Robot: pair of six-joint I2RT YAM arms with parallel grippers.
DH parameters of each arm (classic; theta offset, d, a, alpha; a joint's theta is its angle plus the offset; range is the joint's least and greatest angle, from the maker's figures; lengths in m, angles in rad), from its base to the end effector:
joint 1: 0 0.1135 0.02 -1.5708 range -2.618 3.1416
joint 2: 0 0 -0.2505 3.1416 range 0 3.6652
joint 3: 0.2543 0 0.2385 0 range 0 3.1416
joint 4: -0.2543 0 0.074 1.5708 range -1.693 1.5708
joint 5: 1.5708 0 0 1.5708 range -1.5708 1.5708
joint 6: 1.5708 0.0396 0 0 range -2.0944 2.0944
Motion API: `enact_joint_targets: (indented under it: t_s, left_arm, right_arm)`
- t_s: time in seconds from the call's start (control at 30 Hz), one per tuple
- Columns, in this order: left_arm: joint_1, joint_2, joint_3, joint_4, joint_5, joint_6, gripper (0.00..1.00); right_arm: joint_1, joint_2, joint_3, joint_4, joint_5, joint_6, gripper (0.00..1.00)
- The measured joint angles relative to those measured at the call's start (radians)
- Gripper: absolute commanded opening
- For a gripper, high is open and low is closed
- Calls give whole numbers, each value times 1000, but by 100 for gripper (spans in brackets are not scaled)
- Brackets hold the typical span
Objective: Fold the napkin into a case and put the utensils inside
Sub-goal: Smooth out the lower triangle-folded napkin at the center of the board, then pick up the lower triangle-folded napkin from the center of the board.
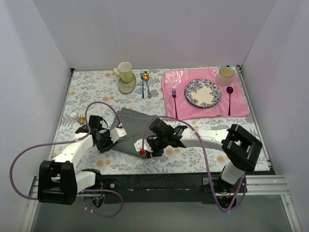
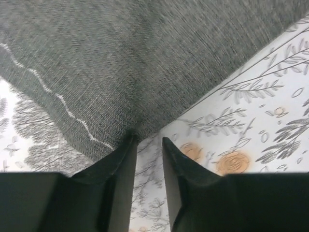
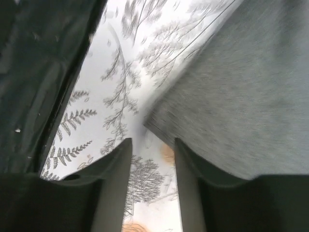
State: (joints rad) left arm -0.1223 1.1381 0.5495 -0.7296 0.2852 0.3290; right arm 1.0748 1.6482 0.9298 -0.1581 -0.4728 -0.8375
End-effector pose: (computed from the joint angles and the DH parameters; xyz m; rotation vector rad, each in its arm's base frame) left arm 0.1656 -0.0316 0.1542 0.6857 2.7557 -0.3683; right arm 0.1376 0.2923 0.1725 -2.1020 1.2252 0.6836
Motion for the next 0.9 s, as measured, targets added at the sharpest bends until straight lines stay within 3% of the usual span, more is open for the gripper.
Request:
enact_joint_targets:
  t_s: [0.13, 0.37, 0.53, 0.63, 0.67, 0.7, 0.9]
  left_arm:
    - [96, 34, 96, -51, 72, 82, 56]
    - [53, 14, 303, -37, 275, 49, 58]
    - [-71, 32, 283, 58, 273, -85, 58]
    - [-134, 70, 270, 108, 254, -163, 58]
    - [-150, 83, 264, 126, 249, -188, 58]
    - [-163, 92, 255, 142, 244, -211, 58]
    - [-197, 109, 195, 202, 214, -290, 58]
  right_arm:
    - [-99, -48, 116, -36, -116, 159, 55]
    - [-419, 23, 375, -23, -183, 416, 45]
    - [-496, 168, 412, -25, -155, 559, 45]
    - [-503, 243, 409, -28, -133, 657, 62]
    - [-505, 256, 407, -30, -128, 685, 76]
    - [-510, 266, 403, -30, -124, 726, 80]
    - [-537, 267, 335, 12, -141, 917, 84]
